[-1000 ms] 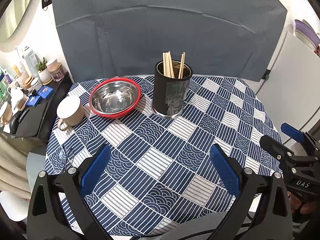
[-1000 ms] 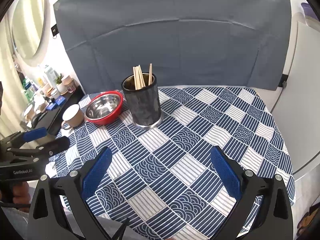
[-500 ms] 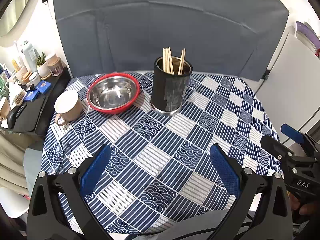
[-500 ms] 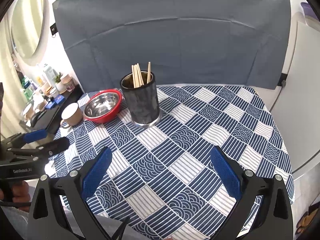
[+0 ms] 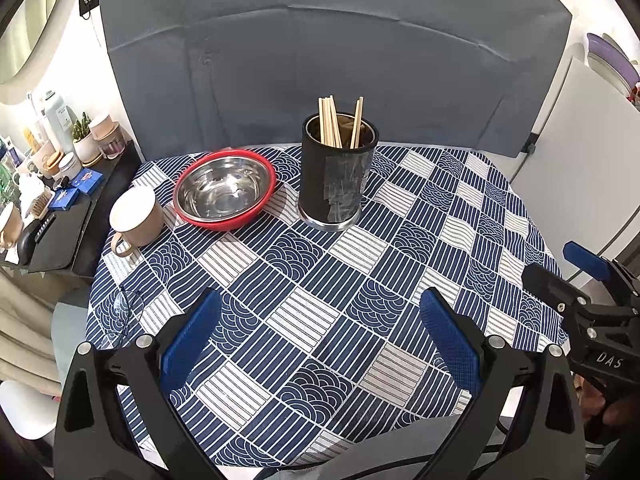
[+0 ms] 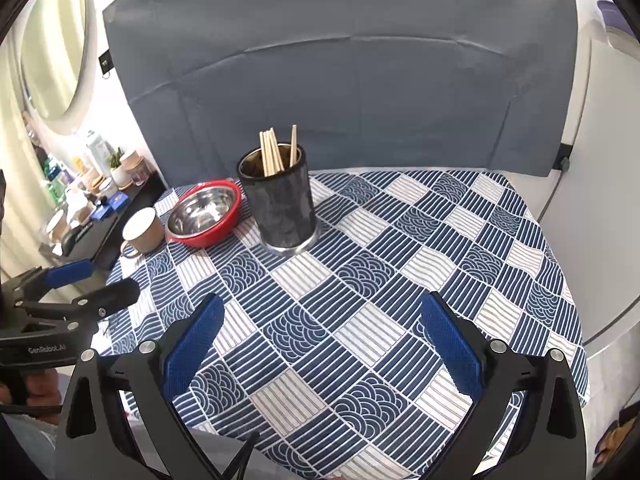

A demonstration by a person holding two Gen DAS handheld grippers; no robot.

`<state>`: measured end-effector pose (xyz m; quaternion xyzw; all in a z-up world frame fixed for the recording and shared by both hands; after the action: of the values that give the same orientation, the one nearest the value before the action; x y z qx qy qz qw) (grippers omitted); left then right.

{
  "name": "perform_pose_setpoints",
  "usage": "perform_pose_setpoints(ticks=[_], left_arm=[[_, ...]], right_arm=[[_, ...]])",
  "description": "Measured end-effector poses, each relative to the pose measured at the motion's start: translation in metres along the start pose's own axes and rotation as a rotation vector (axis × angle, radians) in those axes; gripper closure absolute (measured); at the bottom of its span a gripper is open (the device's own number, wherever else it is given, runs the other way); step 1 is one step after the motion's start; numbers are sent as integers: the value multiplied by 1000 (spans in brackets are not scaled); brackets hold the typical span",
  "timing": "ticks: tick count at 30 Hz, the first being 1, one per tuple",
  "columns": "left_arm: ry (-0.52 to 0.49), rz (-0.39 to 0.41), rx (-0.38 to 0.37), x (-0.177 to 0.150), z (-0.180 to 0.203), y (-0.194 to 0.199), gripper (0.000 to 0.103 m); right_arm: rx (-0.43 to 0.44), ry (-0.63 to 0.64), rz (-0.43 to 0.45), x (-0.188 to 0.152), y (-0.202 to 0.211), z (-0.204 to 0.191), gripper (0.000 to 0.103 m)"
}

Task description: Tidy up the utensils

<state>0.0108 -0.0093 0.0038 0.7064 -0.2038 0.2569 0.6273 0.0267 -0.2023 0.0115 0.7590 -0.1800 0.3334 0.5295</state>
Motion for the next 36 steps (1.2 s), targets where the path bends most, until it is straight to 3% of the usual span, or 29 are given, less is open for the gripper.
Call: perform_pose_setpoints(ticks=[36], left_arm=[[9,-1,17,0,4,3,6]], right_arm=[[10,11,5,-3,3,4,8]])
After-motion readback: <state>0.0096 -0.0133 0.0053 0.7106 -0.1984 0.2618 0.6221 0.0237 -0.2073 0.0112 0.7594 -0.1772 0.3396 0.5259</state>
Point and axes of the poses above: each gripper's, at about its wrist camera, not at the fingertips, and y roughly against the way its jaws point, z to its right, x to its top, the point moved 5 cm from there along -y, roughly the way its jaws point, and after that the axes turned 9 degrees about x, right-handed, at the moved point
